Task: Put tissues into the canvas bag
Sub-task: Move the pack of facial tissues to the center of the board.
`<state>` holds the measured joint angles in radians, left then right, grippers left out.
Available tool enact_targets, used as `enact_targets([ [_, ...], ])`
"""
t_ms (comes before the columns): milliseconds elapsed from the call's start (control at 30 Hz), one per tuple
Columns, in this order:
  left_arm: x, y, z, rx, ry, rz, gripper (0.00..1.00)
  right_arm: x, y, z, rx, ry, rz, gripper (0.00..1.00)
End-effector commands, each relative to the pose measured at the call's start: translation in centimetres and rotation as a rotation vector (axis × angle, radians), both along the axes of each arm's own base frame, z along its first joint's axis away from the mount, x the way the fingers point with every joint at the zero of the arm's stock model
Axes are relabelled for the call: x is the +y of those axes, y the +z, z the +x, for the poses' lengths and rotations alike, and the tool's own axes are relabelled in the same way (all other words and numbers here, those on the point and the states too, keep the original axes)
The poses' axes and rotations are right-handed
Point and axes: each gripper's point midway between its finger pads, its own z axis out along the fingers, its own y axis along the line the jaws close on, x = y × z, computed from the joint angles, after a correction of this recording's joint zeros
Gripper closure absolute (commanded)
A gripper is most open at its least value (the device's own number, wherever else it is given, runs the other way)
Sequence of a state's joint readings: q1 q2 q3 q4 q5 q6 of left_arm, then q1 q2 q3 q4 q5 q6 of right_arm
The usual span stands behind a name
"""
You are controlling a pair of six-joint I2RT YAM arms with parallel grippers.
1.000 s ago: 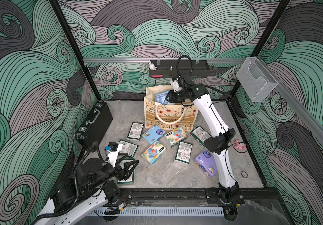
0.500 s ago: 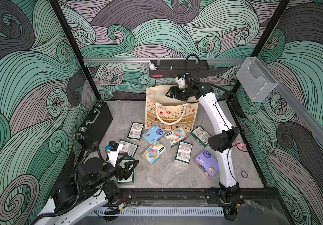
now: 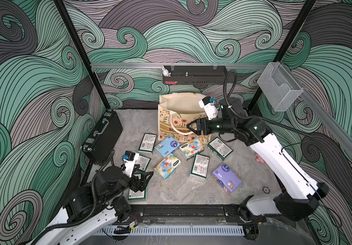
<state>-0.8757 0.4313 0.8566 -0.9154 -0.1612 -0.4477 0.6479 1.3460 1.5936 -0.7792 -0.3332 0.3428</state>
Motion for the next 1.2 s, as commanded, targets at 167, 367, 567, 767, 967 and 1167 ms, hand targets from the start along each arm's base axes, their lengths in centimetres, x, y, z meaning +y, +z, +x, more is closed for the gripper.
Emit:
enact_targets([
  [167, 3.6, -3.9, 2.8, 0.211, 0.423, 0.139, 0.01, 1.0, -13.7, -7.9, 0.201, 0.023, 0.033, 0.22],
  [367, 8.9, -6.7, 3.0, 0.278, 0.819, 0.283, 0.01, 0.1, -20.0, -11.4, 0.290, -0.008, 0.067, 0.22],
  [567, 8.3, -12.9, 2.2, 0.505, 0.883, 0.341, 0.01, -2.3, -20.9, -12.6, 0.260, -0.022, 0.017, 0.21],
  [767, 6.4, -17.3, 0.9, 0.619, 0.815, 0.229, 0.01, -4.0, -20.7, -13.2, 0.223, -0.034, -0.004, 0.18],
  [967, 1.7, -18.6, 0.9, 0.651, 0.599, -0.032, 0.01, -4.0, -21.5, -13.3, 0.230, -0.031, -0.015, 0.18],
  [1167, -4.2, -16.2, 1.2, 0.675, 0.357, -0.331, 0.01, -3.7, -21.6, -13.3, 0.239, -0.019, -0.013, 0.17],
])
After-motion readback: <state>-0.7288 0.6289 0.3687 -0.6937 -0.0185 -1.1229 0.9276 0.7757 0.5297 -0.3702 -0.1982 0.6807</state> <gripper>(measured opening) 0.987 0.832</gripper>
